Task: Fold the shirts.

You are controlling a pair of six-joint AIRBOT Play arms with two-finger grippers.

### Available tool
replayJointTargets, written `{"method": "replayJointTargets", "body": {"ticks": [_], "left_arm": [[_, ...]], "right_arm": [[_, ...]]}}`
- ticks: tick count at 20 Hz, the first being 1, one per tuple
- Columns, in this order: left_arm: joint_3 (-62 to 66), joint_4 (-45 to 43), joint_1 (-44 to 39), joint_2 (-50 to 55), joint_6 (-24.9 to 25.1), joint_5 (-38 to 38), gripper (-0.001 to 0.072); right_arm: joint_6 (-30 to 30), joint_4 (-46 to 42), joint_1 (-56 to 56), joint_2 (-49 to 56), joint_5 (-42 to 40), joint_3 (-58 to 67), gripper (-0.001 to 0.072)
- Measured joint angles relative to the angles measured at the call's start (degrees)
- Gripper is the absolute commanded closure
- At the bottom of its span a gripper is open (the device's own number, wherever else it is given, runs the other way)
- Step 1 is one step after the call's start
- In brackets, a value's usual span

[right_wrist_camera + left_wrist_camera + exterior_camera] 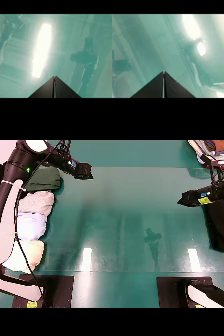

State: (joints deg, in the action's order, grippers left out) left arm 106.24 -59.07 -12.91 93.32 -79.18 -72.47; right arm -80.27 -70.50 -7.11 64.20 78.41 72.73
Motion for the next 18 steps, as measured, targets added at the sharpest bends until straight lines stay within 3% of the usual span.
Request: {"method": "replayJointTargets", "body": {"ticks": [17, 18], "left_arm": [[0.0, 0.5, 0.0, 0.0, 0.0, 0.8, 0.0675], [0.0, 0.1, 0.0, 0.0, 0.0, 1.4, 0.0535]], "right_arm": [[0.0, 0.0, -0.1, 0.0, 1.4, 0.0, 0.0694], [0.0, 0.0, -0.1, 0.0, 1.4, 0.0, 0.0694]]}}
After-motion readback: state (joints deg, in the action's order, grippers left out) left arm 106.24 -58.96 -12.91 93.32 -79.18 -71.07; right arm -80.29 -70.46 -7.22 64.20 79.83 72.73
